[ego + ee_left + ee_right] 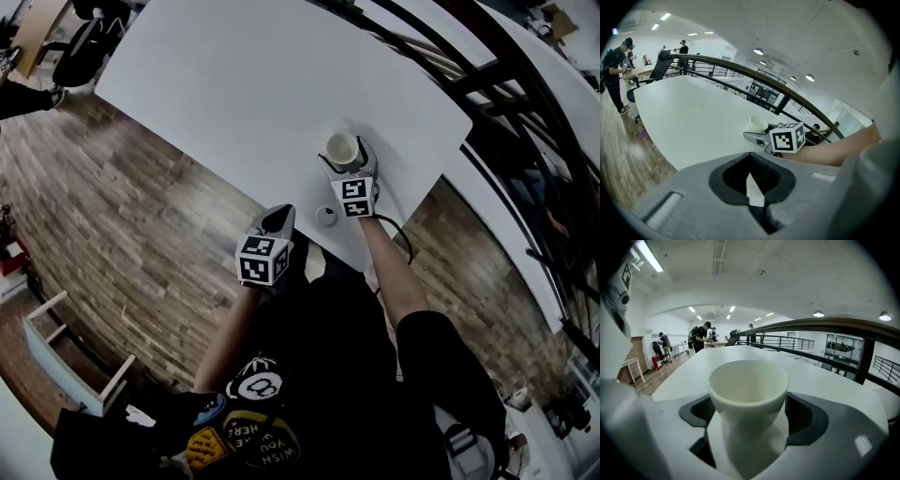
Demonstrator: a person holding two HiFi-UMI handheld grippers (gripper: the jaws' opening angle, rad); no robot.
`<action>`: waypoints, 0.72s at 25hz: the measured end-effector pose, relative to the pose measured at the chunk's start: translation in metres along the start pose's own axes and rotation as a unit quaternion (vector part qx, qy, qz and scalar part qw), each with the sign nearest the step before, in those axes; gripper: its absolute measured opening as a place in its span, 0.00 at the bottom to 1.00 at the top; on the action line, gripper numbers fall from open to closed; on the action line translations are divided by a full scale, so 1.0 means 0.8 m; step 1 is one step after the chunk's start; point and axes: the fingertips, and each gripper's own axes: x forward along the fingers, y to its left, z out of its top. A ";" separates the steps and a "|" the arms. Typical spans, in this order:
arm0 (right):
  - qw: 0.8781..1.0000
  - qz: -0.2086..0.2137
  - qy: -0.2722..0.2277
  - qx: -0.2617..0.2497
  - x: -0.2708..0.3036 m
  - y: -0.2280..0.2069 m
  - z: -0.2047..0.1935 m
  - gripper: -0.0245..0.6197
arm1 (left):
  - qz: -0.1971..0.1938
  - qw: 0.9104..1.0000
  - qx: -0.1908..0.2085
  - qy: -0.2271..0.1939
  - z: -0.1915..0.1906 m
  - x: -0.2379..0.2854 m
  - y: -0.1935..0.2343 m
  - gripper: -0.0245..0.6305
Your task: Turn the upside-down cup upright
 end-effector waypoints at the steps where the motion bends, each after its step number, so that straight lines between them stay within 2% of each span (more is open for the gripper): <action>1: 1.000 0.006 -0.002 -0.001 0.005 0.001 0.004 0.74 | 0.001 1.000 0.001 0.000 0.001 -0.001 -0.001 0.04; 3: 1.000 0.016 -0.003 -0.009 0.014 0.003 0.009 0.71 | 0.002 1.000 0.002 -0.002 0.004 -0.001 -0.001 0.04; 4: 1.000 0.020 -0.001 -0.012 0.016 0.004 0.010 0.67 | 0.002 1.000 0.003 -0.003 0.005 0.000 -0.001 0.04; 7: 0.999 0.033 0.005 -0.013 0.014 0.008 0.007 0.67 | -0.007 1.000 -0.008 -0.006 0.011 -0.002 -0.003 0.04; 10: 0.999 0.050 0.005 -0.017 -0.005 0.018 0.015 0.68 | -0.029 0.999 -0.017 -0.020 0.040 -0.001 -0.006 0.04; 12: 0.998 0.059 -0.010 -0.030 -0.029 0.031 0.032 0.68 | -0.034 0.999 -0.006 -0.028 0.066 0.002 -0.008 0.05; 15: 0.996 0.070 -0.040 -0.047 -0.074 0.057 0.064 0.68 | -0.041 0.999 0.022 -0.028 0.092 0.010 -0.018 0.14; 18: 0.993 0.071 -0.044 -0.078 -0.113 0.070 0.075 0.68 | -0.084 0.996 0.009 -0.013 0.100 0.023 -0.046 0.27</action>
